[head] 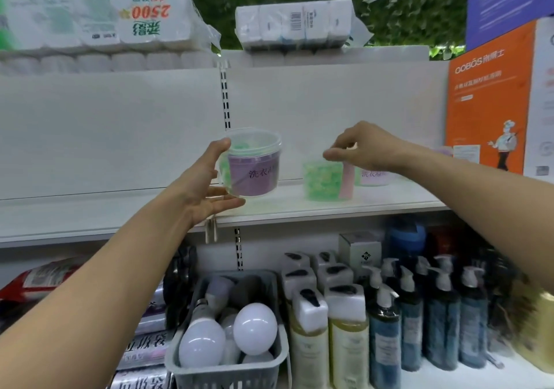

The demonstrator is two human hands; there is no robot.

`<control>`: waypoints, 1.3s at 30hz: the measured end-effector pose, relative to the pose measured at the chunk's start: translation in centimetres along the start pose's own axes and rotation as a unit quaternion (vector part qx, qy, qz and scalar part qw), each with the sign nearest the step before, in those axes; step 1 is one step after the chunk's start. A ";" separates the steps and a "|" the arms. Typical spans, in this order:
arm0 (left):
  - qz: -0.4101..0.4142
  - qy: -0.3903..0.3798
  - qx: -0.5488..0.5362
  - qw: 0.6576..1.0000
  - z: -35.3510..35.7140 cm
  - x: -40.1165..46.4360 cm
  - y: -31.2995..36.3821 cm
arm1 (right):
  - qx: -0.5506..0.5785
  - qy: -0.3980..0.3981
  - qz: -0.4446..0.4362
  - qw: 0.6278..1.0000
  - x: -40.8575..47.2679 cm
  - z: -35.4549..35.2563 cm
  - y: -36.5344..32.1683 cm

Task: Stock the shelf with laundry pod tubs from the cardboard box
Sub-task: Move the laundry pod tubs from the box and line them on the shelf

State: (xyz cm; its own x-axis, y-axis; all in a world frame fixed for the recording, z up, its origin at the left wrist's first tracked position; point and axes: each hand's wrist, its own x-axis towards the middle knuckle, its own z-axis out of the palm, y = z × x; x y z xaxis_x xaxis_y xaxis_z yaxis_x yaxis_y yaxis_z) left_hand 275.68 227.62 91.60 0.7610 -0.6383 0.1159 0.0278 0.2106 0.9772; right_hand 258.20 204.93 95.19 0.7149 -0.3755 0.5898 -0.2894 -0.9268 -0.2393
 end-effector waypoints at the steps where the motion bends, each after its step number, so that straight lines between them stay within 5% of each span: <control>1: -0.004 0.002 0.003 1.000 0.0 0.2 0.1 | 0.026 -0.025 0.000 0.999 -0.1 -0.3 0.6; 4: -0.019 0.006 0.015 1.000 0.1 0.9 0.2 | 0.050 -0.075 -0.018 0.996 -0.2 -0.3 2.5; 7: -0.018 0.008 0.026 0.999 0.8 1.6 0.1 | 0.019 -0.036 -0.043 0.998 1.0 1.3 3.0; 21: -0.041 0.007 0.094 0.995 4.3 5.3 0.0 | -0.052 -0.096 0.052 0.993 7.6 6.0 5.8; 31: -0.068 -0.001 0.170 0.983 4.5 7.8 -0.7 | -0.123 -0.116 0.044 0.985 7.7 6.1 5.3; 35: 0.049 0.080 0.353 0.931 3.3 8.7 -0.8 | -0.118 -0.095 0.006 0.988 5.8 5.5 5.1; 39: 0.281 0.139 0.443 0.840 3.7 7.2 -1.2 | -0.061 0.009 -0.033 0.998 3.0 5.4 5.2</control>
State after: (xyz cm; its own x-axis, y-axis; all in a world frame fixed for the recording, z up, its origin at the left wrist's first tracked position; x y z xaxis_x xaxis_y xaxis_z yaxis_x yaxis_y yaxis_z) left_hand 278.70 220.03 91.96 0.6187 -0.3984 0.6771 -0.7854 -0.2916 0.5461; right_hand 262.32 199.01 91.54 0.7239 -0.3124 0.6151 -0.3183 -0.9423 -0.1040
